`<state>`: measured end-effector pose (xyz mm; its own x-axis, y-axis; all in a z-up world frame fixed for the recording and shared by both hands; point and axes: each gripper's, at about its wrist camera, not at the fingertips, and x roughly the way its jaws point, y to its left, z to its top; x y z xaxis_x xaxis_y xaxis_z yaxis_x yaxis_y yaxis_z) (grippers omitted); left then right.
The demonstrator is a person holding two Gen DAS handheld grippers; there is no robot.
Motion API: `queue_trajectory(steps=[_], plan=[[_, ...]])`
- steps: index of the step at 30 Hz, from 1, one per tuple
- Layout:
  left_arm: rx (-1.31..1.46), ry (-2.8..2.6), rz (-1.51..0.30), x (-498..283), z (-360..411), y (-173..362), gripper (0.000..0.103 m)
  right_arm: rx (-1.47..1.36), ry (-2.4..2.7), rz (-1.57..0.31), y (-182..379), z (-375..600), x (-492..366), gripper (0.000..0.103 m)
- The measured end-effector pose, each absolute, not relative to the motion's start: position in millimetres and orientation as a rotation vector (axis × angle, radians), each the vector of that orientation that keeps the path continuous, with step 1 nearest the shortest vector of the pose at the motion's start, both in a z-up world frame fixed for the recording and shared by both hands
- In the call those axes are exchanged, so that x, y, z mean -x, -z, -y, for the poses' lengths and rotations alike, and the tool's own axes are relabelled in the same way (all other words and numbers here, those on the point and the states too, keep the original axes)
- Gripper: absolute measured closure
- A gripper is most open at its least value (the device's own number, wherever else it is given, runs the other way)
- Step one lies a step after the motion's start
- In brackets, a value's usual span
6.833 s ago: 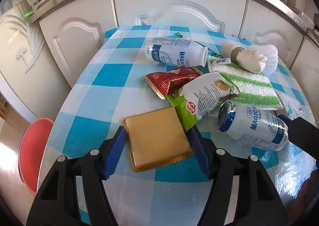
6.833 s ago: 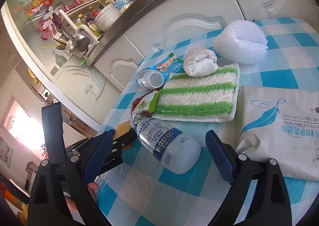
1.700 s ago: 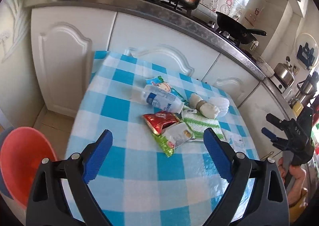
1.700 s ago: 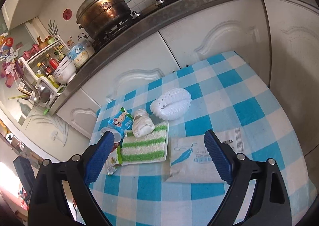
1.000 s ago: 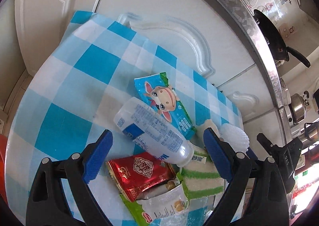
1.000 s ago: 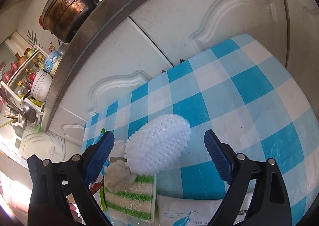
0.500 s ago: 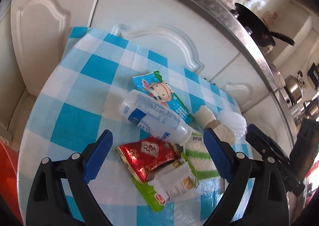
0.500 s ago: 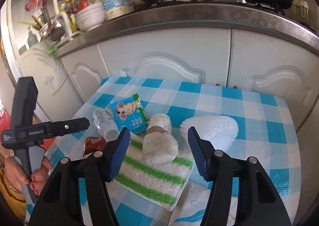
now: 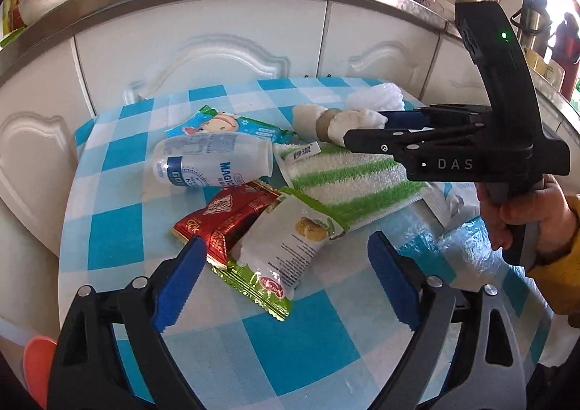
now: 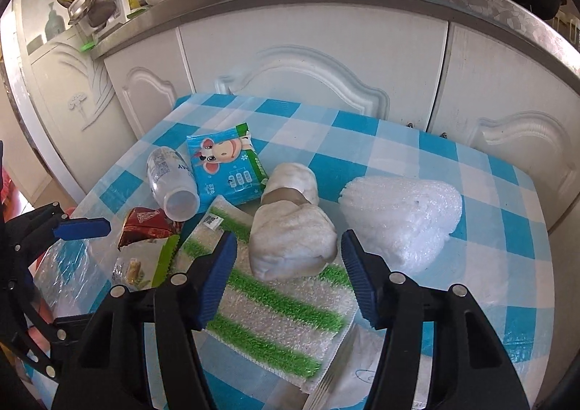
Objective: Collect trash
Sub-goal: 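Grasp the white rolled cloth with the right tool while the left grasps the green packet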
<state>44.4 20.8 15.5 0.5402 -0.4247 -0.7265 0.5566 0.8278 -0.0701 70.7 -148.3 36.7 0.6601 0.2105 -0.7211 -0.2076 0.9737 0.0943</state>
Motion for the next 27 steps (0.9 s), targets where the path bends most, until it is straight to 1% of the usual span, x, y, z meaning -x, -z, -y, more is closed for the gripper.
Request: queue_trajectory(steps=[1, 2, 3, 5, 9, 18, 19, 20, 21, 24, 26, 27], plan=[[-0.177, 0.584, -0.823, -46.0, -19.7, -13.3, 0.023, -0.001, -0.23, -0.818, -35.9, 148.0, -70.8, 0.045], [-0.176, 0.579, -0.834, -47.6, -19.4, -11.3, 0.028, -0.002, -0.226, -0.817, -35.5, 148.3, -70.5, 0.048], [-0.172, 0.575, -0.837, -48.6, -20.0, -10.4, 0.029, -0.008, -0.226, -0.821, -34.9, 149.0, -70.8, 0.051], [-0.163, 0.573, -0.831, -47.7, -20.2, -10.6, 0.033, -0.018, -0.226, -0.828, -33.9, 150.4, -70.8, 0.053], [-0.16, 0.579, -0.836, -47.6, -19.2, -9.2, 0.033, -0.041, -0.221, -0.83, -33.1, 152.4, -70.1, 0.057], [-0.21, 0.574, -0.837, -38.9, -10.1, -6.3, 0.033, -0.064, -0.202, -0.82, -35.6, 150.2, -64.9, 0.061], [-0.209, 0.57, -0.837, -38.5, -9.6, -6.1, 0.035, -0.07, -0.204, -0.816, -36.6, 149.8, -63.1, 0.061], [-0.212, 0.564, -0.837, -38.2, -9.0, -5.9, 0.042, -0.075, -0.206, -0.812, -37.5, 149.6, -61.2, 0.061], [-0.215, 0.557, -0.834, -37.8, -8.6, -5.9, 0.045, -0.08, -0.206, -0.809, -38.4, 149.3, -59.3, 0.061], [-0.198, 0.549, -0.834, -36.9, -9.2, -6.0, 0.053, -0.094, -0.204, -0.799, -40.9, 148.7, -52.7, 0.061], [-0.193, 0.544, -0.837, -35.1, -9.0, -5.5, 0.06, -0.108, -0.2, -0.794, -41.9, 148.9, -48.0, 0.061], [-0.19, 0.542, -0.841, -34.2, -8.6, -4.9, 0.062, -0.117, -0.198, -0.792, -42.1, 149.4, -45.4, 0.062]])
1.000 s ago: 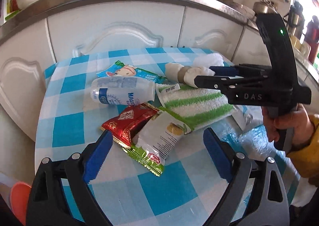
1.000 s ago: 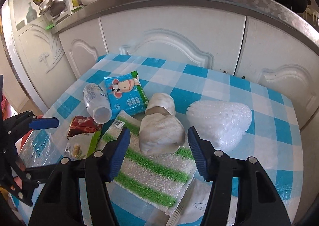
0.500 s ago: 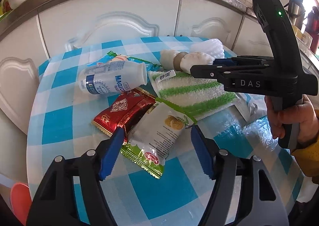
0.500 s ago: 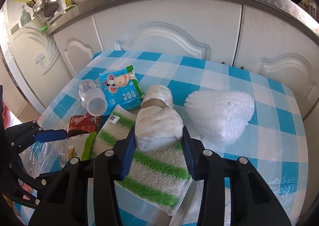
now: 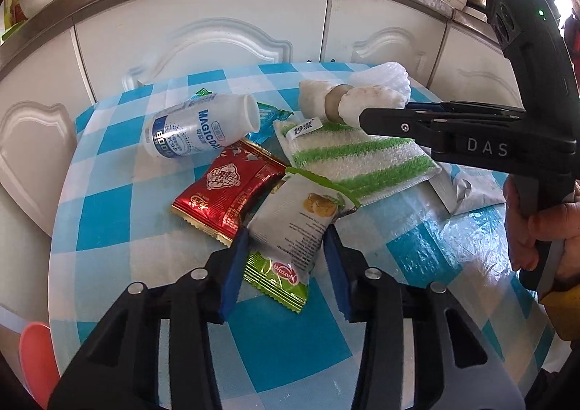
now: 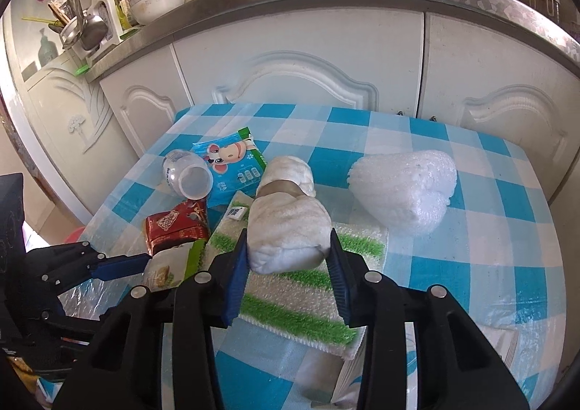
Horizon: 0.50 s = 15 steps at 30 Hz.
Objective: Collect trash
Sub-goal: 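Grasp the white rolled cloth with the right tool while the left grasps the green packet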
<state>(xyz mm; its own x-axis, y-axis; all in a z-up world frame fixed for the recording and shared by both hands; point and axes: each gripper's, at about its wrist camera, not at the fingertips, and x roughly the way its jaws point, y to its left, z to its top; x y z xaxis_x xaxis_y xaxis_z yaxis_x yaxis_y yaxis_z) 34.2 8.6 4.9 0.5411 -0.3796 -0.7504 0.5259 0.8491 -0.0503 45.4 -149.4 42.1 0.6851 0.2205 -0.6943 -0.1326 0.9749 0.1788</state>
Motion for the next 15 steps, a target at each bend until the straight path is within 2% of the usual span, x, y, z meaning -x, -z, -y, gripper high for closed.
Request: queue_trajectory(steps=[15], plan=[[-0.104, 0.471, -0.841, -10.1, -30.4, -7.4, 0.064, -0.238, -0.182, -0.766, -40.0, 146.2, 13.6, 0.062]])
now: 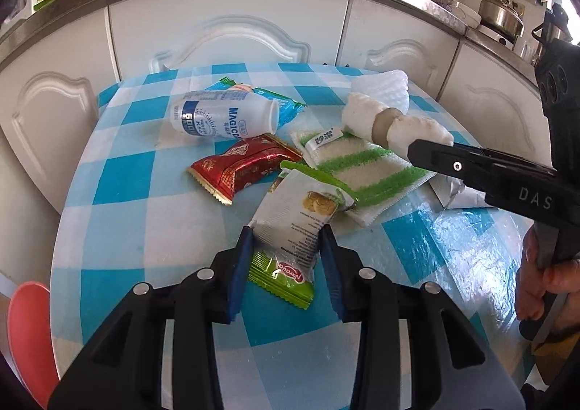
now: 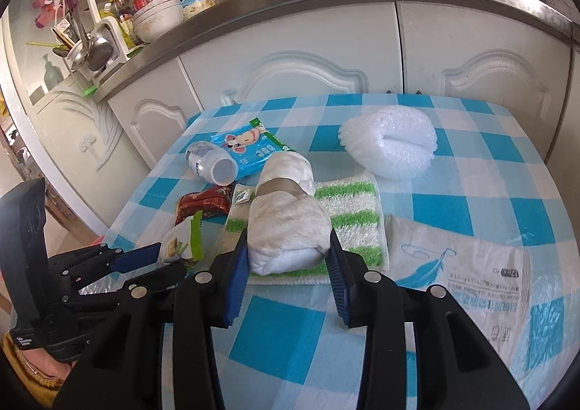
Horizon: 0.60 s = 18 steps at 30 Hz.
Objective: Collect trash
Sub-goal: 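Grasp the white rolled cloth with the right tool while the left grasps the green packet, then carry the green packet and white cloth over the pink bucket, open both tools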
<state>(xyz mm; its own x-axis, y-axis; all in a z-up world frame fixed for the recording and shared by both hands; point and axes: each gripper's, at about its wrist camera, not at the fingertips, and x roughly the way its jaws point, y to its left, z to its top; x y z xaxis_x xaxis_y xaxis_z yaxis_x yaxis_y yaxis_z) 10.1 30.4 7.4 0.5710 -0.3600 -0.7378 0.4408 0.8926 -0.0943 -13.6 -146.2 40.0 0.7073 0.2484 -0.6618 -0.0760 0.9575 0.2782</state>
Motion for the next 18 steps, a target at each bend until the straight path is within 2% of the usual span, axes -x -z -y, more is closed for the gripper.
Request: queue_trajectory(steps=[18], plan=[[0.032, 0.373, -0.829, 56.7, -98.0, -15.9, 0.064, -0.283, -0.194, -0.77, -41.8, 128.5, 81.0, 0.062]])
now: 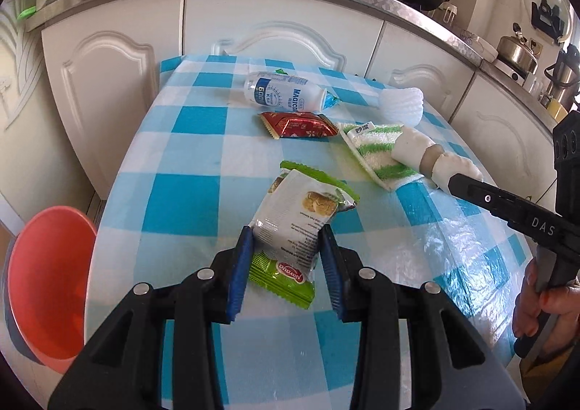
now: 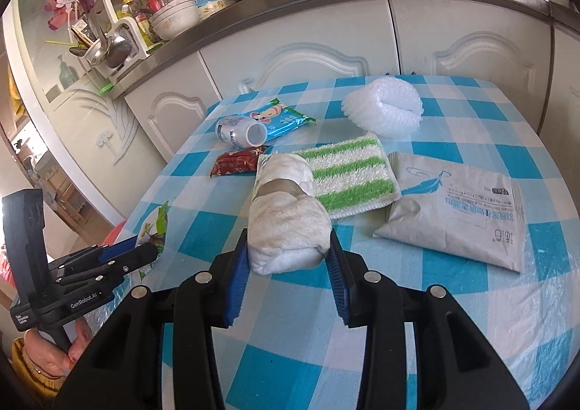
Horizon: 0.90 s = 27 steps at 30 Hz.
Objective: Collect trash
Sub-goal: 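Carry the green packet and white cloth over the pink bucket, open both tools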
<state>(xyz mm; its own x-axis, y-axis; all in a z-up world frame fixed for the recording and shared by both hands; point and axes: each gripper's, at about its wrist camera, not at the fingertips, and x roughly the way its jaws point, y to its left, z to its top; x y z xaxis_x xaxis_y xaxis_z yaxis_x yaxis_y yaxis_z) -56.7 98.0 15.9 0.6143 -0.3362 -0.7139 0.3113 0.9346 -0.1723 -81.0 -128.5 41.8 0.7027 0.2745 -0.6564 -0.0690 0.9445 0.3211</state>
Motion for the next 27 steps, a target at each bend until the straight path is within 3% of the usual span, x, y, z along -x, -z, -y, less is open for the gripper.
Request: queue_trajectory(steps=[27], plan=[[0.18, 0.192, -0.806, 128.0, -224.2, -15.5, 0.064, -0.216, -0.332, -0.808, -62.7, 47.2, 120.8, 0.062]])
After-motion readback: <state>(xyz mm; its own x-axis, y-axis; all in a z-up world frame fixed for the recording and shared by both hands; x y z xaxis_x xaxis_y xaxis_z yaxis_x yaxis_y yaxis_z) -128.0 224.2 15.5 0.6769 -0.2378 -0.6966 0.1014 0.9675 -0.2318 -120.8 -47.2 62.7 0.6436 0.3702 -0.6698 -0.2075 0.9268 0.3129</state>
